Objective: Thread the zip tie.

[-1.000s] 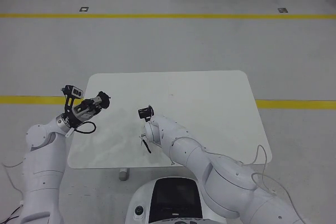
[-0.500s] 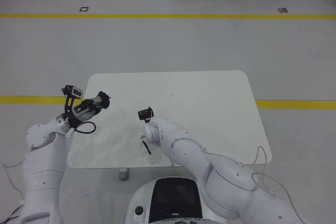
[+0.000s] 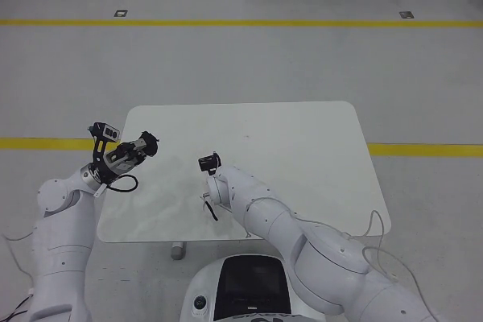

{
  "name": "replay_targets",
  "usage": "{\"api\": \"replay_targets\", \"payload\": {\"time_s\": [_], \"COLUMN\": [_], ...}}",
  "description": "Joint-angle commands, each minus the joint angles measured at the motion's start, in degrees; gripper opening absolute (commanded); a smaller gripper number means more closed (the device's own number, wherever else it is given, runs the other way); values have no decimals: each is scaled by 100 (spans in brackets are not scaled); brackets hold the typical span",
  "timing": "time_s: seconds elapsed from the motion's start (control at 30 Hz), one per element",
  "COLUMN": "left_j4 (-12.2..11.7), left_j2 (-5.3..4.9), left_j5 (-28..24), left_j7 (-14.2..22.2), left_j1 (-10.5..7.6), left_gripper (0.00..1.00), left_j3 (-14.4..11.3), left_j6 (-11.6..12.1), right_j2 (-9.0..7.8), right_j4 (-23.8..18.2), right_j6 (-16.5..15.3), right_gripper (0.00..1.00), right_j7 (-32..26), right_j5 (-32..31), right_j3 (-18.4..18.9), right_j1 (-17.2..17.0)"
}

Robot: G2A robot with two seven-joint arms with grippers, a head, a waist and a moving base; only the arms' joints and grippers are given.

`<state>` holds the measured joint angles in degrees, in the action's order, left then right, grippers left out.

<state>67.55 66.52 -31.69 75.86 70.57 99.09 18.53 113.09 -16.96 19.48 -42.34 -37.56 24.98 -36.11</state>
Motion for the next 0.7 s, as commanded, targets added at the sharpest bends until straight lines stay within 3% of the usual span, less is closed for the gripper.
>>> {"api": "replay_targets", "payload": {"time_s": [0.0,0.67], "left_j4": [0,0], "left_j2": [0,0], "left_j5": [0,0], "left_j7": [0,0], "left_j1": [0,0], "left_gripper": [0,0], "left_j3": [0,0], "left_j6": [0,0], "right_j2": [3,-4], "right_j4": [8,-107], "right_j6": [0,0], "right_gripper": [0,0], "right_j7": [2,-25], "right_j5": [-26,-213], "right_j3": [32,337], "right_j1": [13,92]}}
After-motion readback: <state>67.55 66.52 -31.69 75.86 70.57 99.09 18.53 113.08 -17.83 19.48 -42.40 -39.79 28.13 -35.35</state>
